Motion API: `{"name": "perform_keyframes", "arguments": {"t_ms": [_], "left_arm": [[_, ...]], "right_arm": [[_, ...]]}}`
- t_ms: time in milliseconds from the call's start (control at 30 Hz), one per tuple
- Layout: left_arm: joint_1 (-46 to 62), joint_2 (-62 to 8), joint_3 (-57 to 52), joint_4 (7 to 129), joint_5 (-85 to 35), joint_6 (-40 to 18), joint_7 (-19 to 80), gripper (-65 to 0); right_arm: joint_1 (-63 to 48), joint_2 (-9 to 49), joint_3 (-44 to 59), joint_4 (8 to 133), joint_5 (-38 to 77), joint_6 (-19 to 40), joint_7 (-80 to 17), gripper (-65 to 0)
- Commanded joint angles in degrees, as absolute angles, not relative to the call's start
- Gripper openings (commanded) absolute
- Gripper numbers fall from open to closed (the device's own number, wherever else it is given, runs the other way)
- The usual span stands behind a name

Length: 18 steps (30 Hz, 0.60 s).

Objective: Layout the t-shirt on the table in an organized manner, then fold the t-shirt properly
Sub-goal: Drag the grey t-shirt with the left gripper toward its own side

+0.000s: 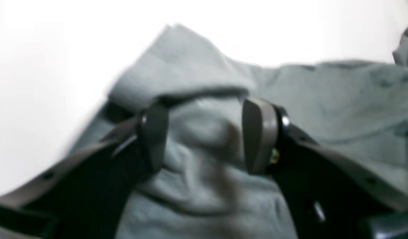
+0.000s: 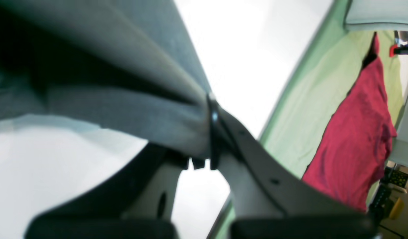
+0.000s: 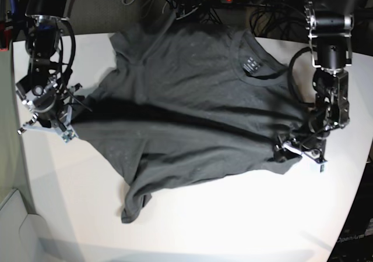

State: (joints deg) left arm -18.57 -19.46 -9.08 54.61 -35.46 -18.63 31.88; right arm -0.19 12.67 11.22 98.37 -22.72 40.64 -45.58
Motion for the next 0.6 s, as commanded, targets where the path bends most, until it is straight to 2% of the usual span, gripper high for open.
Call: {"name": "perform_keyframes", "arguments": {"t_ms": [0, 200, 367, 567], "left_arm": [[-21.14, -20.26, -9.36, 55.87, -36.35, -19.21, 30.64, -29.8], [-21.49, -22.2, -16.48, 55.87, -39.96, -19.91, 31.6, -29.8], [-18.95, -22.11, -19.12, 56.75, -49.1, -19.91, 41.36, -29.8], [-9.8, -16.13, -16.31, 71.87, -52.88, -19.91, 42.86, -29.8]], "right_arm": [[0.66, 13.41, 11.56, 99.47, -23.16, 40.0, -44.97, -64.9], [2.07, 13.05, 13.67, 99.38, -23.16, 40.0, -44.88, -65.0], [5.05, 11.56, 19.47, 99.12, -23.08, 40.0, -45.05, -65.0], [7.16, 8.92, 23.16, 99.03, -22.99, 40.0, -44.88, -65.0]]}}
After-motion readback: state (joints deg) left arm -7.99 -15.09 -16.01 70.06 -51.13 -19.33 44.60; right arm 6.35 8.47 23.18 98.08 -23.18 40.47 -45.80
